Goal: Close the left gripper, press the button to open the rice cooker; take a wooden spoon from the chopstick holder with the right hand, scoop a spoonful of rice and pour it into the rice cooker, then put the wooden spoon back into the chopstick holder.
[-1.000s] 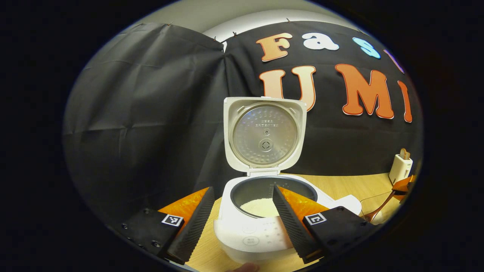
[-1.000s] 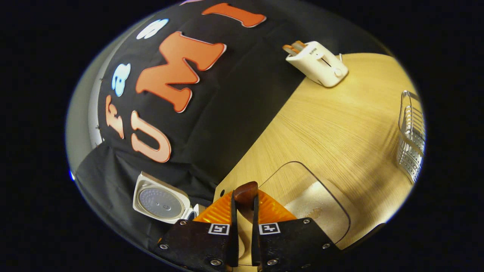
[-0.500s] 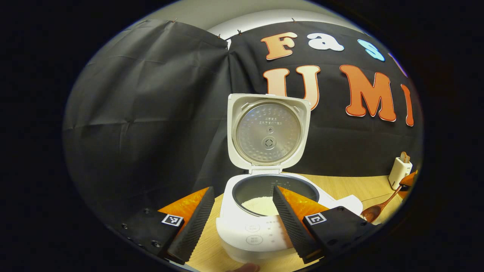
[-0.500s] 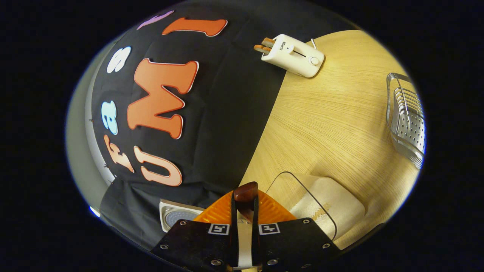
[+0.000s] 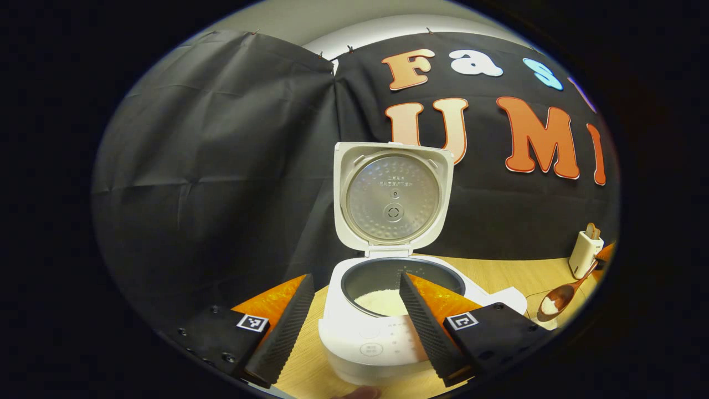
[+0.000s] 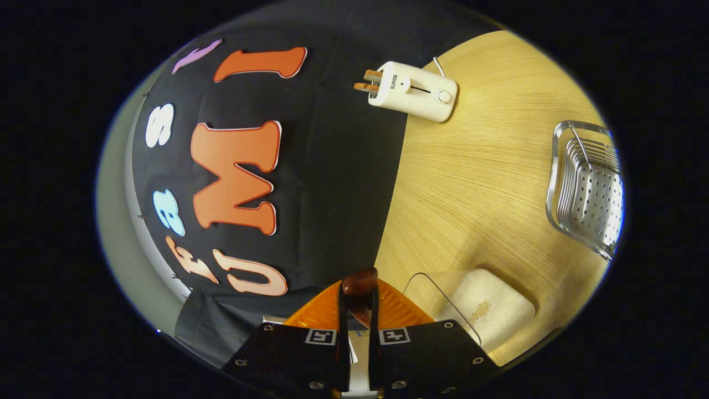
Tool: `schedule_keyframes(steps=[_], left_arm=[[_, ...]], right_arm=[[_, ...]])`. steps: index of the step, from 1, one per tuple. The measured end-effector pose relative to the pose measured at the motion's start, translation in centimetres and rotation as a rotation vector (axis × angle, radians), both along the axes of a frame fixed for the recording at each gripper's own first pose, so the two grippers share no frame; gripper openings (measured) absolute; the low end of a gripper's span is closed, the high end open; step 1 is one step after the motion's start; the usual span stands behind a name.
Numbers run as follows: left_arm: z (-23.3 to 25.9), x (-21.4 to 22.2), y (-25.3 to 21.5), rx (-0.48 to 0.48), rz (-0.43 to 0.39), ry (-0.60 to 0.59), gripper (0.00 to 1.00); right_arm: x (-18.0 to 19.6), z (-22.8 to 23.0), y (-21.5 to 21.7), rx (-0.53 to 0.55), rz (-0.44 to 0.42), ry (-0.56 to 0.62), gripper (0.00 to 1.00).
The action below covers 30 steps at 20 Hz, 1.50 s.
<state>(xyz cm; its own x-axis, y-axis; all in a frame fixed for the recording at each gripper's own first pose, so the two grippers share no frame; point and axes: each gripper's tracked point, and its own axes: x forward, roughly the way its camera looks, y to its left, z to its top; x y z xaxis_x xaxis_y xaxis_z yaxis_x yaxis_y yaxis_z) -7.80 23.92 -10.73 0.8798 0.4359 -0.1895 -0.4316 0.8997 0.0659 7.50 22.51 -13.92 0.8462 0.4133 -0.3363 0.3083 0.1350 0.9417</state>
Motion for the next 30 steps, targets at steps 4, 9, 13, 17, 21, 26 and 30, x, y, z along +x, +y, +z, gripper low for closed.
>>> schedule_keyframes(steps=[4,9,13,17,21,26,30], left_arm=[[0.2,-0.1,-0.3,0.002,-0.005,-0.003,1.00],[0.6,-0.2,-0.5,0.004,-0.008,-0.009,1.00],[1.0,-0.4,-0.7,0.008,-0.008,-0.015,1.00],[1.1,-0.8,-0.5,0.006,-0.006,-0.017,1.00],[1.4,-0.9,-0.4,0.005,-0.004,-0.026,1.00],[1.9,-1.5,0.5,0.011,0.010,-0.029,1.00],[2.7,-2.1,1.4,0.010,0.017,-0.052,1.00]], right_arm=[[0.5,0.9,-1.1,0.063,-0.023,0.002,0.13],[1.3,2.2,-2.1,0.127,-0.052,-0.004,0.13],[1.6,3.5,-2.2,0.161,-0.056,-0.018,0.13],[2.3,5.2,-1.7,0.249,-0.064,-0.023,0.13],[3.1,7.6,0.1,0.300,-0.041,-0.049,0.14],[4.5,10.2,3.7,0.336,0.000,-0.068,0.13],[5.3,11.6,7.4,0.325,0.047,-0.078,0.14]])
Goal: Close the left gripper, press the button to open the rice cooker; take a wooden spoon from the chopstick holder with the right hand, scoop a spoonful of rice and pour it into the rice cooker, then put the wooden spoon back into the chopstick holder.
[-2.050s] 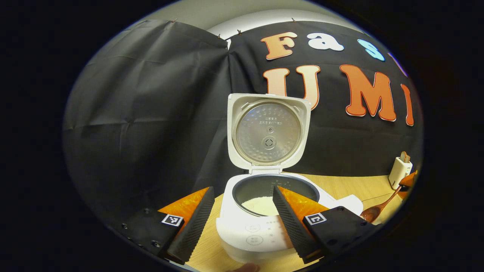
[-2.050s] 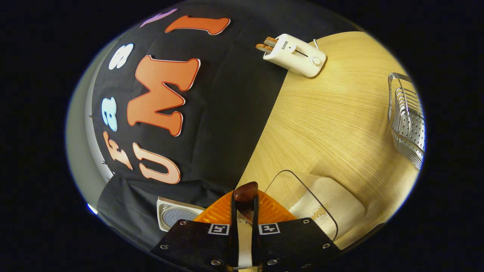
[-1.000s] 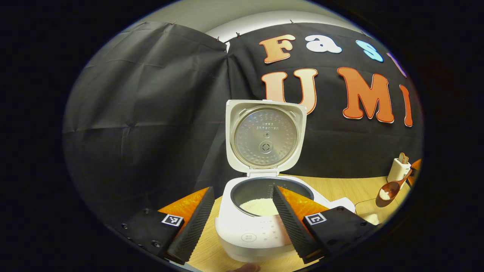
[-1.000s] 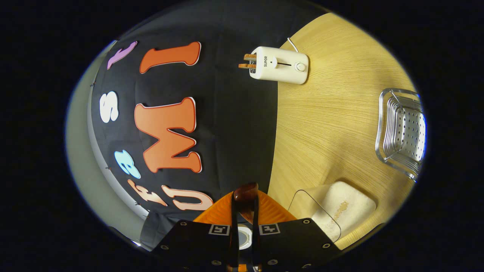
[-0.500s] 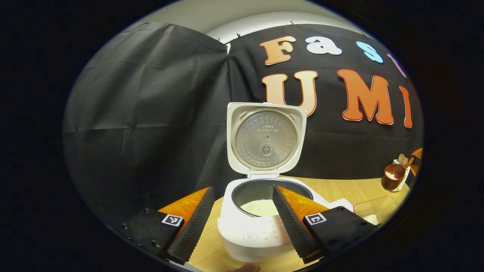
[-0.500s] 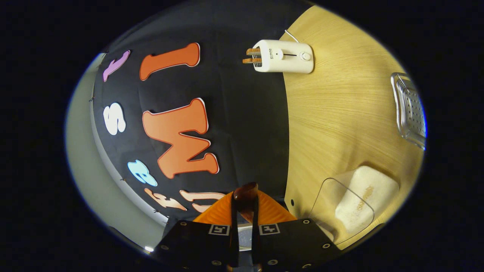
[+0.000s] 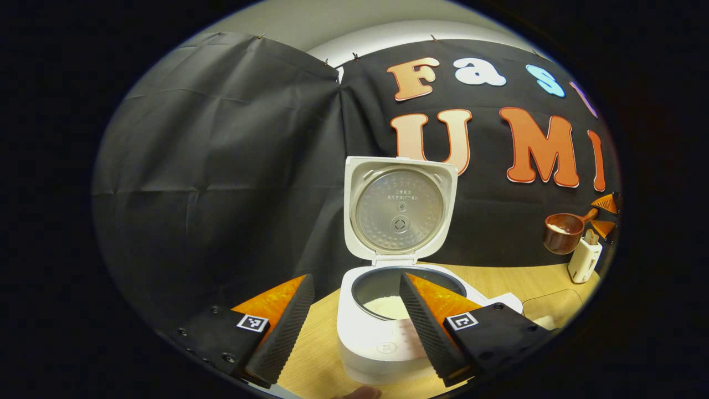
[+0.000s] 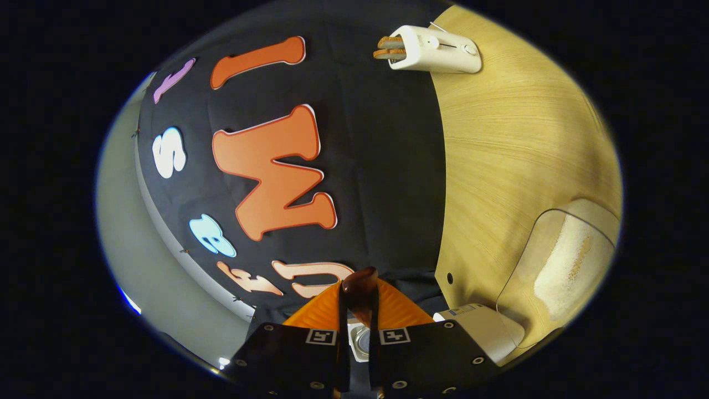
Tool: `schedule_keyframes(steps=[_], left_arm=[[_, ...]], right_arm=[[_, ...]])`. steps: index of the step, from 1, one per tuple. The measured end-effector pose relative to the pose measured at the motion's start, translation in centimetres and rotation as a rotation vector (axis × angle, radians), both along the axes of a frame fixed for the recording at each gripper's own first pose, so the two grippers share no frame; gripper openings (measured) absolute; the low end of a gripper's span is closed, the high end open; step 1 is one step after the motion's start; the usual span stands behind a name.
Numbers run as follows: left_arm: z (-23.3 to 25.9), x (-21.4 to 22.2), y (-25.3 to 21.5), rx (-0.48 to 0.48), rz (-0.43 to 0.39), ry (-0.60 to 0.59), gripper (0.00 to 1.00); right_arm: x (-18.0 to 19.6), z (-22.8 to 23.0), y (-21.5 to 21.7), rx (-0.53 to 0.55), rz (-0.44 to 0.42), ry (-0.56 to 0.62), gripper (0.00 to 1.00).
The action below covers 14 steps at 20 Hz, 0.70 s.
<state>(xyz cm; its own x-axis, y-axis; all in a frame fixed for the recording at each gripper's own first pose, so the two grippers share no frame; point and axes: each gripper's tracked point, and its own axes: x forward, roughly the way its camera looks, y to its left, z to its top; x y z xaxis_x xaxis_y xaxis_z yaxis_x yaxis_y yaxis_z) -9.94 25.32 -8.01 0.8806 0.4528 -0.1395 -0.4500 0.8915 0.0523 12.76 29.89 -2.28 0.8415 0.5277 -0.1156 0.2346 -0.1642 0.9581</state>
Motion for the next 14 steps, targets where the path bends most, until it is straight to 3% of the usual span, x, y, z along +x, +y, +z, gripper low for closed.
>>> schedule_keyframes(steps=[14], left_arm=[[-0.5,-2.0,5.1,-0.028,0.058,-0.017,0.99]], right_arm=[[1.4,4.0,16.8,-0.054,0.177,-0.075,0.13]])
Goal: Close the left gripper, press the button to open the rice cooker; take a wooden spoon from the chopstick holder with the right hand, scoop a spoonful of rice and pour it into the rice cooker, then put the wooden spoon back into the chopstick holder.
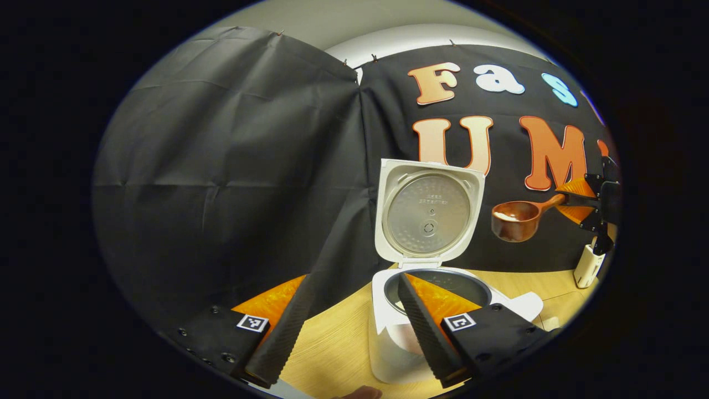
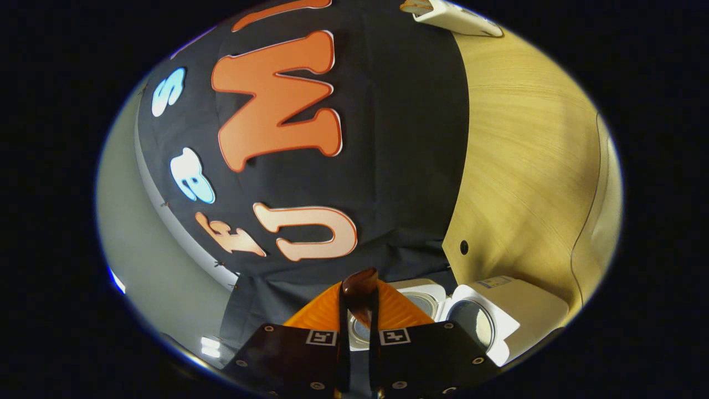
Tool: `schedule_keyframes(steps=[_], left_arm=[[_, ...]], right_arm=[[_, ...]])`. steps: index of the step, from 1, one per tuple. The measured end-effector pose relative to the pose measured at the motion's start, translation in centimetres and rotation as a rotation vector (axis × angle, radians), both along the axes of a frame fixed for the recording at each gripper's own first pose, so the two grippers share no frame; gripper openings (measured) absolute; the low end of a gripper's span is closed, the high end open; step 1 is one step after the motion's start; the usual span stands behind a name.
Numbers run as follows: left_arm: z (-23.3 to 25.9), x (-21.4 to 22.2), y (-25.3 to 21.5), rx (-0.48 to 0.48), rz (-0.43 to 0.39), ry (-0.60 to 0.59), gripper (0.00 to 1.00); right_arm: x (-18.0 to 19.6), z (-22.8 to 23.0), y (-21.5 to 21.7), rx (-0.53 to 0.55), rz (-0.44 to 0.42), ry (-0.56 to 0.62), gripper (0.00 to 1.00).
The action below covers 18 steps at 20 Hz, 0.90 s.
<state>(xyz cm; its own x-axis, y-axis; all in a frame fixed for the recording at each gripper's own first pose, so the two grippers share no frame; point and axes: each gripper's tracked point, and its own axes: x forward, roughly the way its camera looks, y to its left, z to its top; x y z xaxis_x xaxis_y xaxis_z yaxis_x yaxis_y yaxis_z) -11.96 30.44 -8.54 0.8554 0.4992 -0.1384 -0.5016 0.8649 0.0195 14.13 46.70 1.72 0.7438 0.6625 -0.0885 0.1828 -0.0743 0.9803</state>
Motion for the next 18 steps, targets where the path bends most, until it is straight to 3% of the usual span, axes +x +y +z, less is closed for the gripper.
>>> schedule_keyframes(steps=[7,18], left_arm=[[-0.8,0.5,1.5,0.006,0.012,0.011,0.98],[-3.2,0.8,4.3,-0.021,0.048,0.042,0.97]], right_arm=[[0.3,0.5,6.2,-0.146,0.042,-0.135,0.13],[0.5,1.7,11.0,-0.416,0.089,-0.496,0.13]])
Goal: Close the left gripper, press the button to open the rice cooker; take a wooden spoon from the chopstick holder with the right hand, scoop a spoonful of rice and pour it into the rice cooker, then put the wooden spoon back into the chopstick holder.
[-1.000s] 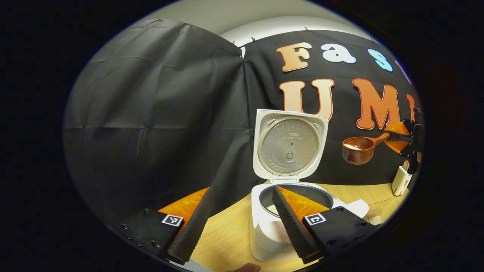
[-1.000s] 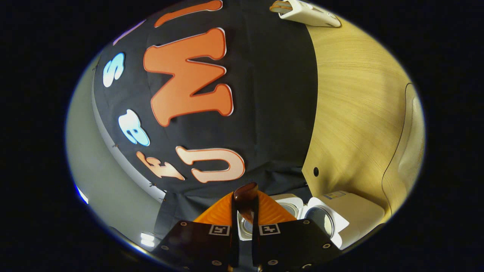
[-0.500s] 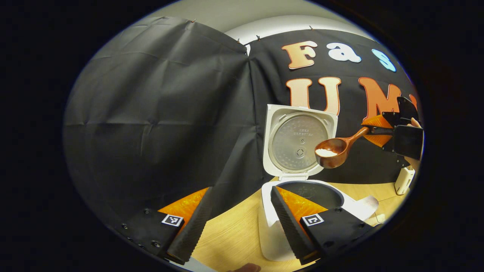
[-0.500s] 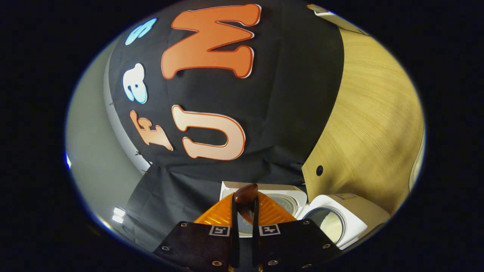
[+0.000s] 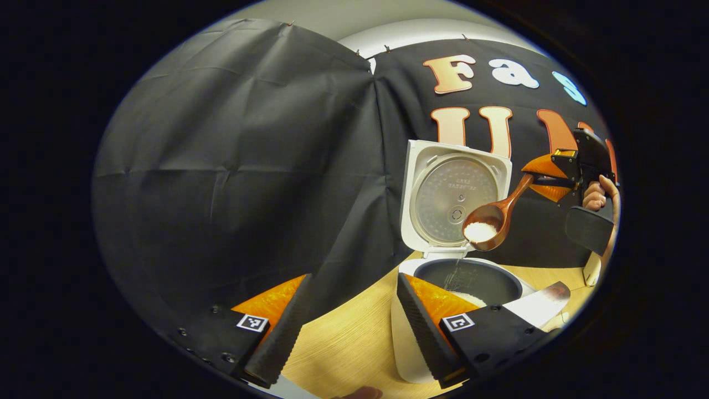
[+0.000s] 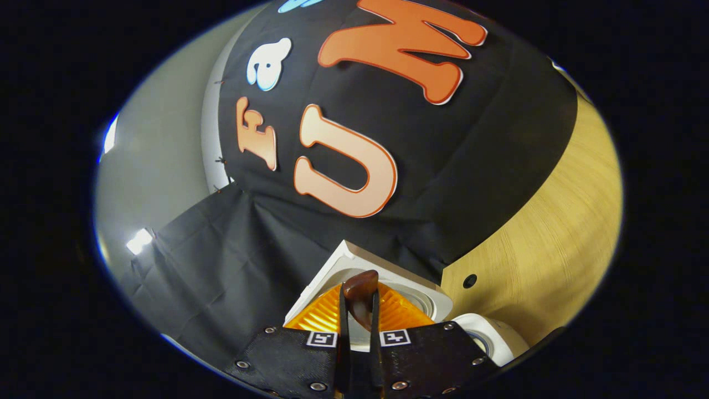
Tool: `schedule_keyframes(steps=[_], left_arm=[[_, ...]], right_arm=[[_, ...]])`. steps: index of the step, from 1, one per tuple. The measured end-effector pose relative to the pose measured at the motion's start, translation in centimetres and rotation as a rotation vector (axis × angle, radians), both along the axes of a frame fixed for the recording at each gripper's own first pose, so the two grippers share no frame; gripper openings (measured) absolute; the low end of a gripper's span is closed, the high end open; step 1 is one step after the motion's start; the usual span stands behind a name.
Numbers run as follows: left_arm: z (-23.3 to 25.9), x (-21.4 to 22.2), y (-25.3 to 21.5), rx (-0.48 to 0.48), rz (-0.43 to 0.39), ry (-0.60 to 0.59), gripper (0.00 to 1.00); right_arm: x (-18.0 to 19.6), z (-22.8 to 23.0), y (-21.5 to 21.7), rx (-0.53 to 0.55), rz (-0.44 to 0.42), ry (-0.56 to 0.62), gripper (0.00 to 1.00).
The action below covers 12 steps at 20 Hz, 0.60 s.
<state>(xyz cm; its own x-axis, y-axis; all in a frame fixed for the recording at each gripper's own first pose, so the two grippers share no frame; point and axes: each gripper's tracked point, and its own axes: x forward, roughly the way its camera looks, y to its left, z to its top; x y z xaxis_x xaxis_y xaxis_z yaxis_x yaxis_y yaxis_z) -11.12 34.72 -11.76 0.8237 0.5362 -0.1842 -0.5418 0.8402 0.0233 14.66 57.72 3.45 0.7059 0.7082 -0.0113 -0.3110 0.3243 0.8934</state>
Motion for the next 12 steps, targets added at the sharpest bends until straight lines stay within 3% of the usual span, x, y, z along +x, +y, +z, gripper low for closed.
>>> schedule_keyframes(steps=[8,12], left_arm=[[-0.1,0.1,-0.2,-0.006,-0.011,0.001,0.97],[0.1,0.1,-0.3,0.012,-0.028,0.009,0.97]], right_arm=[[-1.6,1.9,-0.4,-0.168,0.000,-0.313,0.13],[-3.6,3.7,0.7,-0.193,0.077,-0.467,0.13]])
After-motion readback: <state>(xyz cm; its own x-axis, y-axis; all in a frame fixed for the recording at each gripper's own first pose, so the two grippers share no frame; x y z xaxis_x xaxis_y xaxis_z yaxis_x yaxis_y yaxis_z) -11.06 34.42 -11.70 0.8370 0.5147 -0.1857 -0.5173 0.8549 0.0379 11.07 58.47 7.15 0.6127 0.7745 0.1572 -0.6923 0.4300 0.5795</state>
